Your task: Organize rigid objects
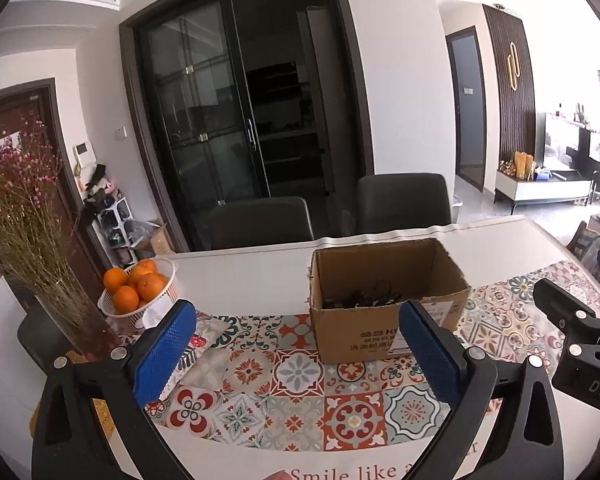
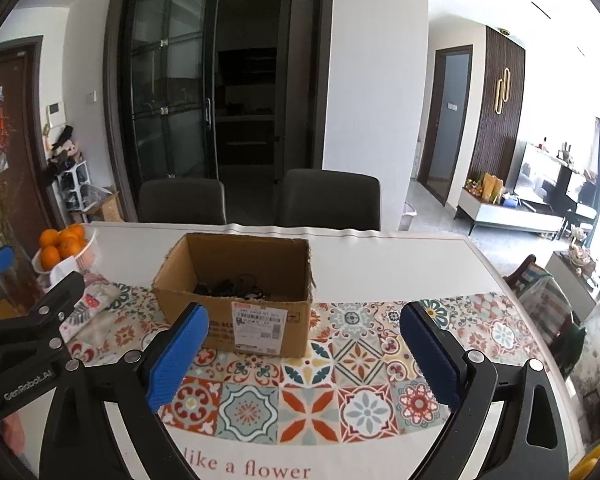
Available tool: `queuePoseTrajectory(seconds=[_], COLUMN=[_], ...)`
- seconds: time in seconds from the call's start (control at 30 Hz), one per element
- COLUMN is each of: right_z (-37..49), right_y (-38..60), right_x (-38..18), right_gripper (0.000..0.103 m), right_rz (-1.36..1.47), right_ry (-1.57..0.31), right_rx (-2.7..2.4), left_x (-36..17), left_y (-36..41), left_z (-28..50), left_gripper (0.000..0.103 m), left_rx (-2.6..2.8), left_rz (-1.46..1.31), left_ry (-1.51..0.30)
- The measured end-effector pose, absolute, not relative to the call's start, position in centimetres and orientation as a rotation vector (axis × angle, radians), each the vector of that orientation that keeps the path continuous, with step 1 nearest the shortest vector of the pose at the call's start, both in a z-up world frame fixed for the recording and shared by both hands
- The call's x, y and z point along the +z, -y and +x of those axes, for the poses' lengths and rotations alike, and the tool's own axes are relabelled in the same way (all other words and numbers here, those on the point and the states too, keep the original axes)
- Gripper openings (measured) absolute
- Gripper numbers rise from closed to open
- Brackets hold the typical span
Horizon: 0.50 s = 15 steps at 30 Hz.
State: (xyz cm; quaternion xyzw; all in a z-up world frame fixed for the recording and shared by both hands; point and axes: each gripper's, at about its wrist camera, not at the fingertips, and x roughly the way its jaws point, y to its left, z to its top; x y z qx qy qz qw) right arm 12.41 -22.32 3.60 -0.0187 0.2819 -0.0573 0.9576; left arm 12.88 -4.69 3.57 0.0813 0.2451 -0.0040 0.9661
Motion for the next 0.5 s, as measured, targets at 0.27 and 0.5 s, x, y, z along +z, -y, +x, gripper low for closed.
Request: queuePoseTrajectory(seconds=[0.27, 0.5], right_z=[9.8, 8.6], right_y=[22.2, 22.0], right_x=[4.7, 5.1], right_gripper=[0.099, 0.099], right_rz=[-0.036, -0.04], right_ry=[-0.535, -0.527], right_rx=[-0.11, -0.1], left_x=[4.7, 5.0], left_y=[4.6, 4.5], left_z=[10.2, 9.2], left_gripper=[0.103, 0.103], left_rx=[-0.013, -0.02], left_rz=[0.171, 0.166], left_ry=[-0.457, -0.456])
